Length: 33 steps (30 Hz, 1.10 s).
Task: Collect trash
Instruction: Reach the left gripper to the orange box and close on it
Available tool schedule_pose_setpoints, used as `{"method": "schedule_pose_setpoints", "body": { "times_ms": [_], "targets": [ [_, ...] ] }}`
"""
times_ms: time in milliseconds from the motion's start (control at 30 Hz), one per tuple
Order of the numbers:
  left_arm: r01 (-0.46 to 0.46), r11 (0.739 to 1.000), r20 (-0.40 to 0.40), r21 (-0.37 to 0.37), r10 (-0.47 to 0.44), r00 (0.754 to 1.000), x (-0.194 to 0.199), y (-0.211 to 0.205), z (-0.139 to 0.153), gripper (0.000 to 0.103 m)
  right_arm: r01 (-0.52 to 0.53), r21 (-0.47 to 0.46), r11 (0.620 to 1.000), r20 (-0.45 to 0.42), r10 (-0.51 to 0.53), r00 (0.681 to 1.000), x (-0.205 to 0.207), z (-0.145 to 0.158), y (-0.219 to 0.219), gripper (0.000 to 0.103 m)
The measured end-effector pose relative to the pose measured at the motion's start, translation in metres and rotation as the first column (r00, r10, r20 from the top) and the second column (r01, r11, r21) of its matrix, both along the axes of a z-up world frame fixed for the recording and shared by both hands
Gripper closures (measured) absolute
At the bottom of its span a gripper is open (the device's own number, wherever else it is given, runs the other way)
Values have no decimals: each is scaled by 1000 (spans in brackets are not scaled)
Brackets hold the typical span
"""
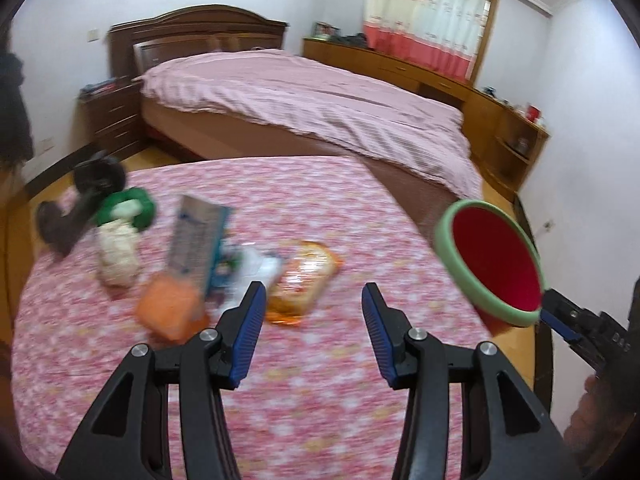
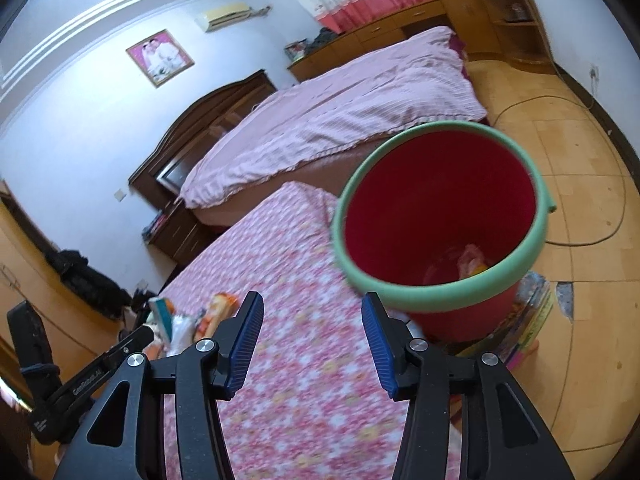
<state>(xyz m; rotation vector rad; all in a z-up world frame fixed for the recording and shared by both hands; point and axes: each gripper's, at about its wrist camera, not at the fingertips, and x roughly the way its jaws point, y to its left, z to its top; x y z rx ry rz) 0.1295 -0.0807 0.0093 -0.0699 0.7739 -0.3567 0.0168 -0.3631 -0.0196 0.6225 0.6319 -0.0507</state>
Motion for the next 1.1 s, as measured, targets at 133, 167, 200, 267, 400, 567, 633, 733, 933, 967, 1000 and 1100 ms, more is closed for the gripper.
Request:
{"method": "schedule_pose_setpoints", "body": {
  "times_ms": [133,167,200,267,400,567,633,733,933,967,1000,1100],
  "targets": [
    [-51,999,-17,-4,51,999,7,30,-6,53,-19,-8,1000,-9,19,1000,3,0,12,50],
    [-60,998,-19,1,60,998,8,36,-7,53,-22,-14,1000,-15,22,1000,4,0,16,50],
    [-69,998,-19,8,70,997,9,41,-8,53,-25,-17,1000,-18,24,1000,5,1,18,50],
    [-86,996,-19,25,86,996,14,51,-14,53,-33,-25,999,-33,32,999,8,1,24,50],
    [-110,992,-35,65,113,993,24,65,-23,44,-53,-41,998,-59,51,997,13,3,33,49],
    [-101,987,-56,126,109,992,41,74,-42,40,-75,-66,995,-102,68,992,16,3,42,46],
    [-89,987,-84,134,101,991,47,76,-52,40,-89,-82,993,-119,79,990,20,4,46,46],
    [-60,995,-114,74,69,991,52,77,-59,38,-106,-106,989,-126,93,988,24,5,52,46],
    [-56,997,-148,58,64,987,56,75,-72,38,-150,-114,982,-144,133,981,39,2,69,46],
    [-58,997,-144,56,66,987,56,76,-73,41,-157,-117,981,-148,139,979,42,1,71,46],
    [-63,996,-137,58,70,988,55,76,-73,45,-171,-119,978,-153,153,976,46,0,76,46],
    [-80,996,-126,44,85,988,50,82,-71,45,-210,-123,970,-164,188,968,54,-2,88,46]
  ]
}}
